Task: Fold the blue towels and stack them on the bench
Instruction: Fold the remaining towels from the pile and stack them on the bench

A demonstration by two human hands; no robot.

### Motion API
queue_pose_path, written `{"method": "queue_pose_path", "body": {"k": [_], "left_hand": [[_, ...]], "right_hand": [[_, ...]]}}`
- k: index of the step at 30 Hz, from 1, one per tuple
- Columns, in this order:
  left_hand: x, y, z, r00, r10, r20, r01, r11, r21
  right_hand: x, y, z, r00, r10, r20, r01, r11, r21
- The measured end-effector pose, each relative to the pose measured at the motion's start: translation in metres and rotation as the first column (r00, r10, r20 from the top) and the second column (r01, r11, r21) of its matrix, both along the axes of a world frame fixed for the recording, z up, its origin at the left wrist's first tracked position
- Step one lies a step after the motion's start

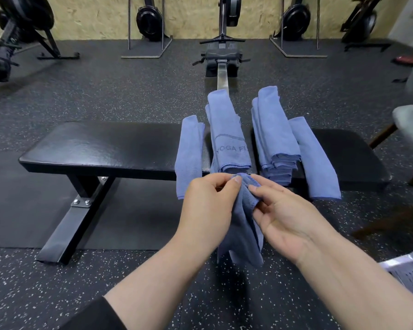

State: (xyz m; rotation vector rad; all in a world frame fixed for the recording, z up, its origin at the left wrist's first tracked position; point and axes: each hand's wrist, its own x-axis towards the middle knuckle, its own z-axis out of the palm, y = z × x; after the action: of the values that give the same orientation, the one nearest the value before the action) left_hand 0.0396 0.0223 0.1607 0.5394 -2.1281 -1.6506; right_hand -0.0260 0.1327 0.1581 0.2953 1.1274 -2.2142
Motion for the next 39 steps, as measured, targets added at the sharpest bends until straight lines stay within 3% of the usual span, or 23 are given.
{"method": "queue_pose_path", "body": {"k": [7, 11, 14, 17, 24, 29, 31, 34, 36, 39], "left_hand": [[-0.003, 0.003, 0.002, 1.0, -0.006, 0.007, 0.006, 0.998, -0.062], [-0.004, 0.001, 0.0, 1.0, 0.013, 0.008, -0.012, 0.997, -0.081], [-0.005, -0.001, -0.003, 0.999, 0.038, 0.013, -0.037, 0.996, -0.08], [-0.004, 0.003, -0.002, 0.998, 0.048, 0.026, -0.044, 0.986, -0.163], [-0.003, 0.009, -0.004, 0.997, -0.057, 0.055, 0.073, 0.923, -0.377], [0.004, 0.011, 0.007, 0.963, -0.224, 0.149, 0.256, 0.932, -0.257], [0.004, 0.004, 0.006, 0.978, -0.158, 0.134, 0.187, 0.952, -0.244], [0.0, -0.015, 0.007, 0.999, 0.014, 0.051, -0.003, 0.977, -0.212], [0.0, -0.023, 0.009, 0.989, -0.118, 0.09, 0.135, 0.97, -0.204], [0.001, -0.021, 0.007, 0.914, -0.371, 0.164, 0.397, 0.902, -0.17]], "right_hand": [[0.004, 0.0, 0.001, 0.999, -0.01, 0.047, 0.012, 0.998, -0.056], [-0.002, 0.007, 0.002, 1.0, -0.025, 0.013, 0.025, 0.999, 0.021], [-0.002, 0.011, 0.0, 0.996, 0.043, -0.075, -0.031, 0.986, 0.164], [0.002, 0.009, 0.0, 0.979, 0.128, -0.162, -0.078, 0.956, 0.284], [0.004, 0.012, 0.005, 0.946, 0.199, -0.256, -0.147, 0.967, 0.208], [-0.009, 0.02, 0.002, 0.937, 0.181, -0.299, -0.074, 0.938, 0.337], [-0.012, 0.022, 0.002, 0.919, 0.207, -0.336, -0.051, 0.906, 0.419], [-0.012, 0.025, 0.009, 0.777, 0.405, -0.482, -0.01, 0.774, 0.633], [-0.011, 0.028, 0.017, 0.619, 0.557, -0.554, 0.053, 0.673, 0.737], [-0.01, 0.033, 0.028, 0.5, 0.628, -0.596, 0.061, 0.661, 0.748]]}}
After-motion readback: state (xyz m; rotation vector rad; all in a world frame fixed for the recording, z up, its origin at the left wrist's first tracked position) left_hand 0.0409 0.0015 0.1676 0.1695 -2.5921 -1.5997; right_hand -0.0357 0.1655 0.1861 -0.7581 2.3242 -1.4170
